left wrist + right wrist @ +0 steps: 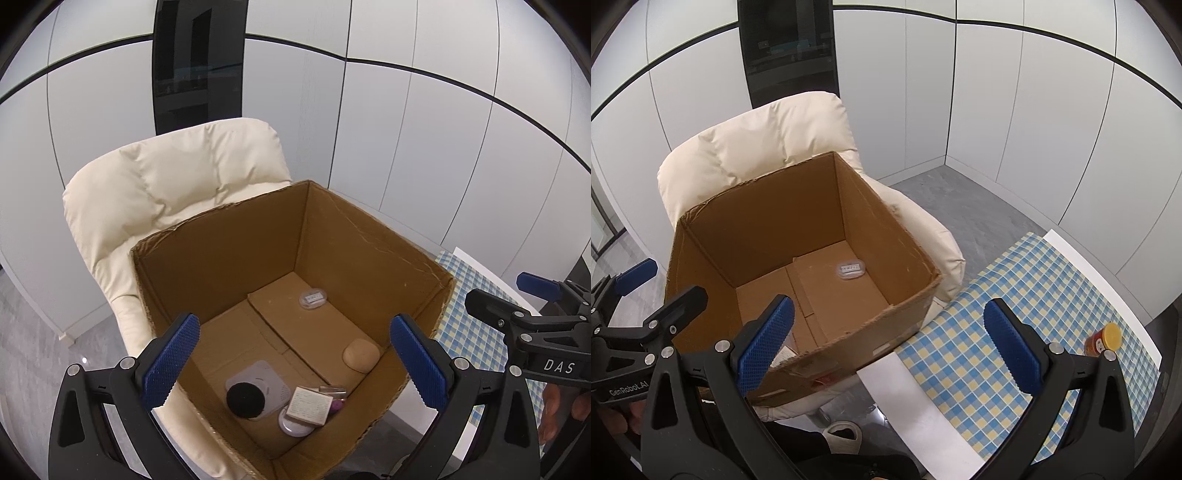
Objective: Organize objects
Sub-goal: 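Withdraw both open tools from the box back over the tablecloth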
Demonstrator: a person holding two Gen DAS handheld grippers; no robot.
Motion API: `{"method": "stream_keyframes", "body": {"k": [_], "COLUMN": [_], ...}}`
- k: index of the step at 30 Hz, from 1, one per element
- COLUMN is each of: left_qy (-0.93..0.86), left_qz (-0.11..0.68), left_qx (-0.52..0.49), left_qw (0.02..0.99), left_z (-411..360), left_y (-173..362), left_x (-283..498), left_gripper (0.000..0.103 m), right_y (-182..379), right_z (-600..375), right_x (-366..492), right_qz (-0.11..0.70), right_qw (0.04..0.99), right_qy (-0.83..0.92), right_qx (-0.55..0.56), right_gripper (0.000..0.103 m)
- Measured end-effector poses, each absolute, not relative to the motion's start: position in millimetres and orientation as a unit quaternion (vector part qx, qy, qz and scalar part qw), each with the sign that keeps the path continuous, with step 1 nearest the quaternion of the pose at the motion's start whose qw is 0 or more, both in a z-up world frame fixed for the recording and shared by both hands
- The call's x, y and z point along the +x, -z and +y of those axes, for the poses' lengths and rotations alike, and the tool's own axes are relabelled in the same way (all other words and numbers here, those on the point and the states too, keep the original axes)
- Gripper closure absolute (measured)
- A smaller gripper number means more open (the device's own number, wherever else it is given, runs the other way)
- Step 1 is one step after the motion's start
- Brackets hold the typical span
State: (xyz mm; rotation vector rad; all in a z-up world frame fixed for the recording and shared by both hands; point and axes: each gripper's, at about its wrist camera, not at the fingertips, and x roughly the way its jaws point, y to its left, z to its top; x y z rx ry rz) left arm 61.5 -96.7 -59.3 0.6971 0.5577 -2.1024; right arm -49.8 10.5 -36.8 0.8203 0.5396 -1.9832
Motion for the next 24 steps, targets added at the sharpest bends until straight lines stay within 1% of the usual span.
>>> {"method": "stream_keyframes", "body": {"k": [24], "left_qy": [0.850], "left_qz": [0.212], "left_qx": [0.289], "left_qw": [0.385], "left_z": [-74], "left_y": [58], "left_x": [17], "left_gripper": [0.000], "right_y": [35], "right_z": [55], "right_x": [-81], "right_qz": [0.206], "right_qw": [0.413], "right_qy": [0.819], "right_qx": [0.341], "right_gripper": [0.000]}}
